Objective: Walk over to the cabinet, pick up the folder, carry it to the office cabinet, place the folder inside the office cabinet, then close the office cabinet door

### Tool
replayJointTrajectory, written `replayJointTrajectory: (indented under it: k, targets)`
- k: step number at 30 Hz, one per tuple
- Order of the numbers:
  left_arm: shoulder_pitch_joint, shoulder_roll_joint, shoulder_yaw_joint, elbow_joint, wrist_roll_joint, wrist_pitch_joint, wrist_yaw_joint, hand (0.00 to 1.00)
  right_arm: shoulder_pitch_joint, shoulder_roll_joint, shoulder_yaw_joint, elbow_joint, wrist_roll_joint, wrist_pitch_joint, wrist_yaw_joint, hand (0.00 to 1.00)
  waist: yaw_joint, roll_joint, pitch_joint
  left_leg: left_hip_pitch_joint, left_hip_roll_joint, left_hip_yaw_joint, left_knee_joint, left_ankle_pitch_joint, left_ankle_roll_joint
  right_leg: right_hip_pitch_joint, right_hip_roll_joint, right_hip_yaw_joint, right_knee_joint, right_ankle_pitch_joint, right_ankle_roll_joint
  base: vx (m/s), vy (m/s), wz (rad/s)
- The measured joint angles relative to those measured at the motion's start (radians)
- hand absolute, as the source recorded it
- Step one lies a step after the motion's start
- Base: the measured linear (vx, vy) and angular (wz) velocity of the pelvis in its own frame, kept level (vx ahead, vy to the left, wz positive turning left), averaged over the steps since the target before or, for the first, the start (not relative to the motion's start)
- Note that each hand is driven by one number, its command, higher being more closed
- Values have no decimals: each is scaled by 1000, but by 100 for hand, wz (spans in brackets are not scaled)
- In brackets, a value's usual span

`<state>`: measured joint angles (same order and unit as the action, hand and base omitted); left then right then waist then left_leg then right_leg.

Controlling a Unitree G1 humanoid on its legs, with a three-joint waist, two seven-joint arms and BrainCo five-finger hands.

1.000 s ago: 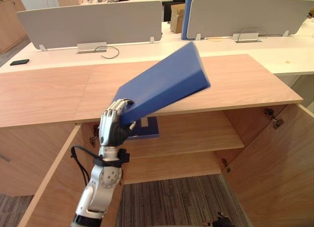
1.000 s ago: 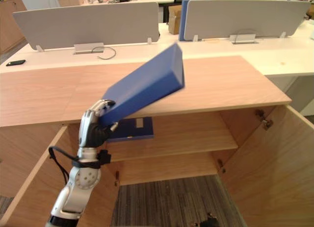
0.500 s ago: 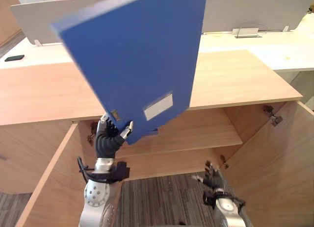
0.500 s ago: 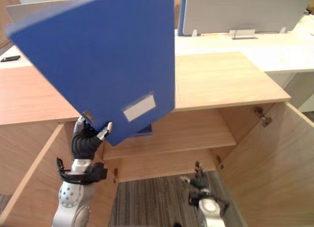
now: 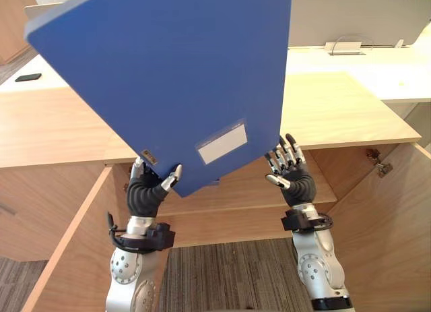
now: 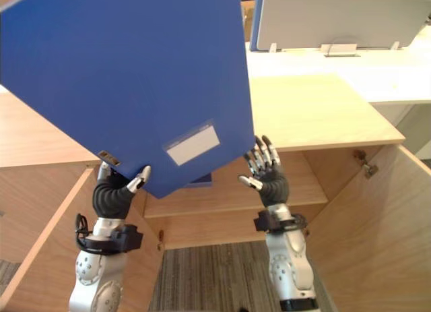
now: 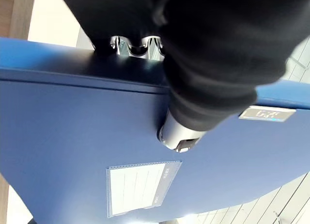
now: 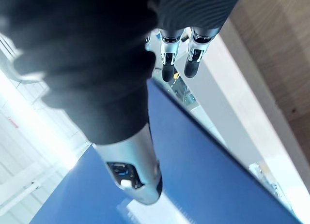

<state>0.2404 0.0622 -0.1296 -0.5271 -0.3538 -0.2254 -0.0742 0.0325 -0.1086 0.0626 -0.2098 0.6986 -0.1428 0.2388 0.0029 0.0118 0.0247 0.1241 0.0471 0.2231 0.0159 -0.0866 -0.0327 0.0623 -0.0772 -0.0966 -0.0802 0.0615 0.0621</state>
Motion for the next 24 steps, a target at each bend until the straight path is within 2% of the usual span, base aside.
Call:
replayJointTrajectory:
  k: [3, 9, 14, 18, 24]
  targets:
    - [-1, -11, 3, -16, -10, -2, 0, 100, -8, -6, 0, -29, 5, -4, 2, 0, 2, 0, 0, 0, 1, 0, 0, 0, 0, 0, 1, 0, 0, 0, 0, 0, 0, 0]
    - [-11, -18, 19, -17, -13, -39, -4, 100, -83, -25, 0, -58, -39, -5, 2, 0, 5, 0, -1, 0, 4, 3, 6, -2, -3, 0, 4, 2, 4, 0, 0, 0, 0, 0]
    - [-12, -18, 31, -17, -13, -54, -6, 100, -163, -81, -2, -67, -112, -5, -6, 0, 11, 0, -2, 1, 5, 5, 7, -2, -3, -1, 4, 6, 8, 0, -1, 0, 0, 0]
    - [-12, -18, 31, -16, -13, -57, -6, 100, -217, -111, -5, -67, -149, -5, -18, 0, 13, 0, -3, 1, 5, 5, 8, -2, -3, -1, 4, 6, 10, 1, -1, 0, 0, 0]
    - [-12, -16, 27, -8, -11, -54, -6, 100, -292, -190, -16, -59, -262, -5, -47, 0, 16, -1, -6, 1, 5, 4, 9, -1, -2, -2, 3, 6, 14, 1, -1, 0, 0, 0]
